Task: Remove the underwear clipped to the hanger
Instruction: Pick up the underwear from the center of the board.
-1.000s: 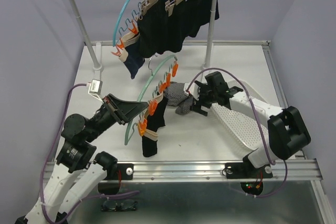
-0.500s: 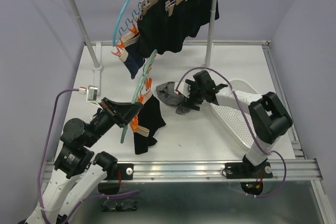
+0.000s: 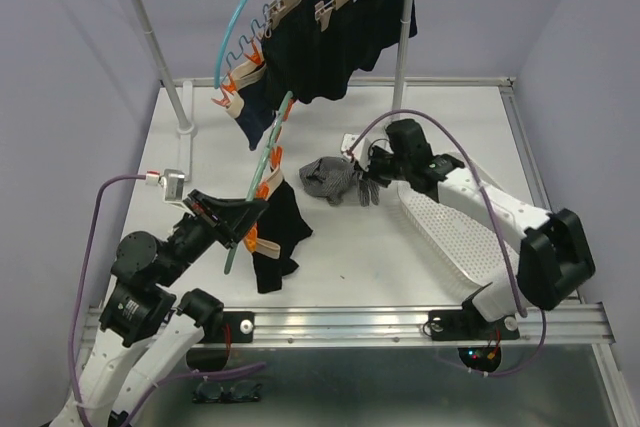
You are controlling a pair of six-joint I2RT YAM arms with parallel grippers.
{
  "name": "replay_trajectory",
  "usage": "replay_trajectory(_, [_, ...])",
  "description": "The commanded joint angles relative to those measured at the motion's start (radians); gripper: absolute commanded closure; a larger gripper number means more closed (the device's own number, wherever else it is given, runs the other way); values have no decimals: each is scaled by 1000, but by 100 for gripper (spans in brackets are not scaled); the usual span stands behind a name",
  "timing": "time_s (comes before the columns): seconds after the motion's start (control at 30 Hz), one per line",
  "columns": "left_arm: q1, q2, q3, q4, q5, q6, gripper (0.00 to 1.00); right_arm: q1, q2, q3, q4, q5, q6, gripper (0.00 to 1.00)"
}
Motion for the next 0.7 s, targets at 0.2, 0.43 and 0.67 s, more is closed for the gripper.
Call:
replay_trajectory(0.2, [-2,-35,-3,136,45,64,100,-164,-281,193,-413,-233,-30,99])
replay_trajectory(0.43, [-4,-6,-11,188,98,66,100,-348,-422,214,-450,-123,63,100])
replay_trajectory(0.67, [-4,41,-17,259,158,57,100,-512,-533,257,-464,-60,148,100])
